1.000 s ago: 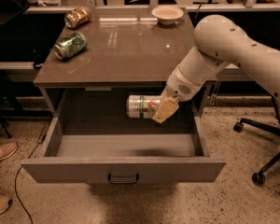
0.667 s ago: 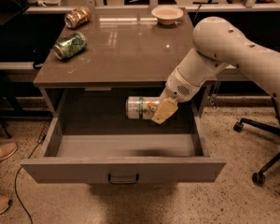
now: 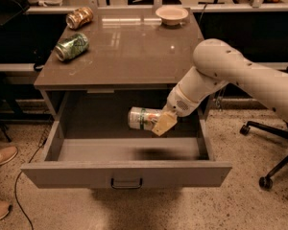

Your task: Place 7up can into top drawer

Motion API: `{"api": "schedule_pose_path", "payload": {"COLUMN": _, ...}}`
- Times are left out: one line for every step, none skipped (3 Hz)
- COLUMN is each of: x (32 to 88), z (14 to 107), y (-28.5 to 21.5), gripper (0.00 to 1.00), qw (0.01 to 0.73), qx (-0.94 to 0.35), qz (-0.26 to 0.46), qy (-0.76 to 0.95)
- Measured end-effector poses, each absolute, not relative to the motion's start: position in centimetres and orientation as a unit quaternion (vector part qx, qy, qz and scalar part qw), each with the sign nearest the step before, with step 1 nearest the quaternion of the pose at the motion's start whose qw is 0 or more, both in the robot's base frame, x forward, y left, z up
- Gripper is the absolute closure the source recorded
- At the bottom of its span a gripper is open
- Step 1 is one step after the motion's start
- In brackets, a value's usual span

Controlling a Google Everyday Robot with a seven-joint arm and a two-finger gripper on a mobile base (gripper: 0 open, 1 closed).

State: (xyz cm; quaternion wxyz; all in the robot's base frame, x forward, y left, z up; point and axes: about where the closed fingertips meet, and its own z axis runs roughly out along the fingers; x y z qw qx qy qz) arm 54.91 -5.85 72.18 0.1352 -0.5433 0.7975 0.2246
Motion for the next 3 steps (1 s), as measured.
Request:
{"api": "schedule_pose_path", "payload": {"x": 56.1, "z": 68.5, "y": -4.8, "gripper": 1.00, "qw": 0.140, "qx": -0.513, "qz": 0.233, "qy": 0.814}}
{"api": "schedule_pose_path", "payload": {"x": 57.1, "z": 65.8, "y": -3.1, "gripper": 0.82, "qw": 0.156, "qx": -0.478, "qz": 0.241, "qy": 0.831}}
{"api": "schedule_pose_path", "payload": {"x": 58.3, "z": 64.3, "y": -1.1, "gripper": 0.51, "qw": 0.176, "qx": -0.456, "qz": 0.248, "qy": 0.836}}
